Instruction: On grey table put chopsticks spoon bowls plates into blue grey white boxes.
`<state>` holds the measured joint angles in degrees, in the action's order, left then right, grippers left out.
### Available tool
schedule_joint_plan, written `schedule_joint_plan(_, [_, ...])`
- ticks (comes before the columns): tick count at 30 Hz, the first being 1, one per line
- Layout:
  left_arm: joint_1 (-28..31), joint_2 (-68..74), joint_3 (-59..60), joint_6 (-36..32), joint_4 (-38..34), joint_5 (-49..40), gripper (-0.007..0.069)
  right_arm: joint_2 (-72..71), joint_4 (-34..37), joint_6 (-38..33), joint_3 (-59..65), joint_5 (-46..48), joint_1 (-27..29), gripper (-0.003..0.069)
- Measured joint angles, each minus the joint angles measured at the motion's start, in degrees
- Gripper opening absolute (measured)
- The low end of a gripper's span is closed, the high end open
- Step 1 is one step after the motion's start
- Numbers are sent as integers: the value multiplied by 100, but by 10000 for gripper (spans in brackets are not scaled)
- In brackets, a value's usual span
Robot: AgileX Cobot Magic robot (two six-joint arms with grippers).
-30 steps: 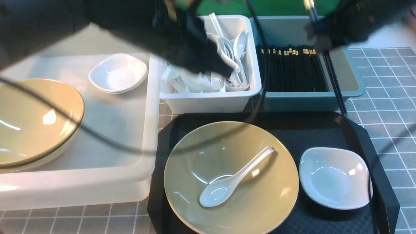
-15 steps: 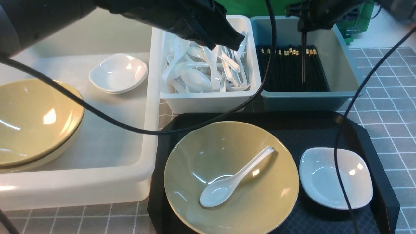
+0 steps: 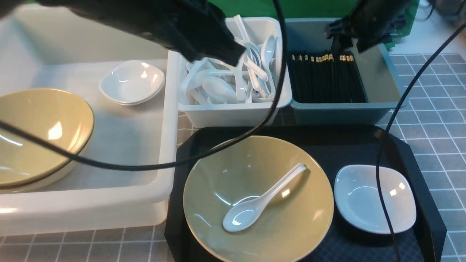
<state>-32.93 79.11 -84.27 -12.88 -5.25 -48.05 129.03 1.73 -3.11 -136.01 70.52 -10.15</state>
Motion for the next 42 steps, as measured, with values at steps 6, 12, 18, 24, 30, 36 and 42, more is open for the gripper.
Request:
schedule_joint_plan(6, [0, -909, 174, 0, 17, -811, -11, -1274, 85, -835, 746, 62, -625, 509])
schedule_joint_plan(12, [0, -2252, 1344, 31, 17, -1413, -11, -2969, 167, -1892, 2565, 124, -1609, 509])
schedule_joint_plan(18, [0, -3012, 2527, 221, 12, -1324, -11, -3769, 161, -2773, 4100, 138, -2277, 509])
schedule_joint_plan(24, [0, -3400, 3348, 310, -96, -955, -11, -3695, 155, -3789, 5192, 96, -2889, 509])
schedule_joint_plan(30, [0, -3436, 3690, 291, -291, -638, -11, -3070, 150, -5056, 5533, -355, -3102, 509])
schedule_joint_plan(36, [0, -3436, 3821, 147, -358, -556, -11, -2365, -23, -5888, 5532, -1218, -3108, 509])
schedule_joint_plan(42, [0, -3436, 3829, -9, -364, -538, -11, -1951, -539, -6098, 5532, -1739, -3108, 500])
